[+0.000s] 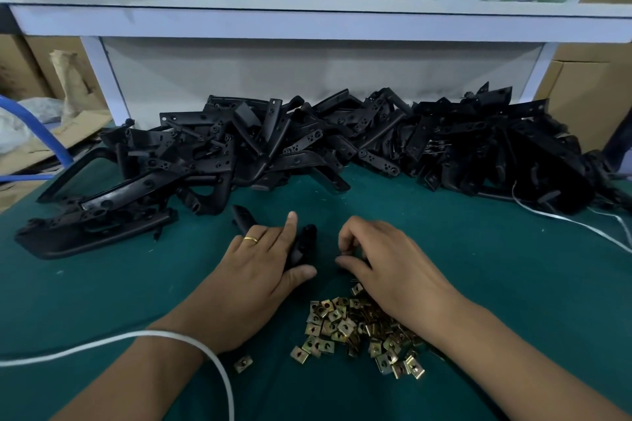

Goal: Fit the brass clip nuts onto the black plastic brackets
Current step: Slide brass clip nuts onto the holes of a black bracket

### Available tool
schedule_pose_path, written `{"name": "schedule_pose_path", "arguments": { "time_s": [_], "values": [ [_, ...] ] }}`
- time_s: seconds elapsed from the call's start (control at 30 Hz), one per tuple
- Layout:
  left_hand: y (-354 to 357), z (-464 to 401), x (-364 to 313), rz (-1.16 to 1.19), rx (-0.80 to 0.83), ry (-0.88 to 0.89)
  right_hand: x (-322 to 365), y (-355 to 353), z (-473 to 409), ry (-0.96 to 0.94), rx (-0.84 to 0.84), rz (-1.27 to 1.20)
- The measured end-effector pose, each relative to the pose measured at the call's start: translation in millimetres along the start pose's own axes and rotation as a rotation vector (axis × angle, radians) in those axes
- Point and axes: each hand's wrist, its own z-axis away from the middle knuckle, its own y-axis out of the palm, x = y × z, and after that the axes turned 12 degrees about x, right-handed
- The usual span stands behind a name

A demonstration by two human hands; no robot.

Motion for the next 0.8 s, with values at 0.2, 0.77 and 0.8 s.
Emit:
{"name": "schedule_pose_path", "arguments": {
  "time_s": [0.2, 0.77, 0.8],
  "values": [
    [0, -3, -3, 0.082, -0.047, -0.202, 0, 1, 0, -0.022, -0.144, -0.245],
    [-9, 7, -1, 0.552, -0.244, 0.061, 4, 7, -4, 0.056, -0.284, -1.160],
    [-8, 7, -2, 0.546, -0.256, 0.079, 6, 7, -4, 0.055, -0.289, -1.222]
  ]
}}
